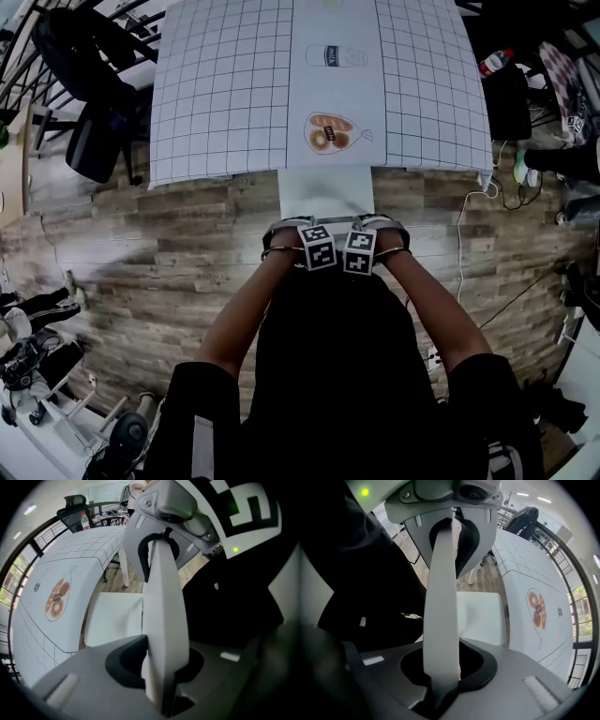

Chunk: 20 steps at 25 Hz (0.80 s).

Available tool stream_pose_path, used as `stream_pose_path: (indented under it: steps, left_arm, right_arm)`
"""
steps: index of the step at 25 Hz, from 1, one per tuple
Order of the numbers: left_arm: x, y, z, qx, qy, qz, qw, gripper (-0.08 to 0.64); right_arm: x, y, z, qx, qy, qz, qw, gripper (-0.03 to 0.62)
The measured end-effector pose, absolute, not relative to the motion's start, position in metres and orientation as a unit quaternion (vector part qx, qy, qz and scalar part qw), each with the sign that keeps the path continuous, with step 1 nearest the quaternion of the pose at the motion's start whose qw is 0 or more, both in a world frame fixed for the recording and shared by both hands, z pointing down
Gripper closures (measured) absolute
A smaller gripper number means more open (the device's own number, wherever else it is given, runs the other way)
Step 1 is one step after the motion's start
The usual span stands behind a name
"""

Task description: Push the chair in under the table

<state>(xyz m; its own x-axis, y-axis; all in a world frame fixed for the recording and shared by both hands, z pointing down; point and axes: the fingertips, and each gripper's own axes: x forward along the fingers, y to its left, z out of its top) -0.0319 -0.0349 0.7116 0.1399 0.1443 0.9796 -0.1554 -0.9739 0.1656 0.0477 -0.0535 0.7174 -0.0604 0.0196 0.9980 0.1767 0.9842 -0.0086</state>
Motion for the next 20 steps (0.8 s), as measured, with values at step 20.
stream_pose_path:
  steps: [20]
  left_arm:
    - [-0.056,-0.096,0.702,0.746,0.023,0.658,0.1,0.472]
  right_arm:
    - [0.025,-0.111,0.707,-0.053,-0.722,-0.029,0.69,0.514]
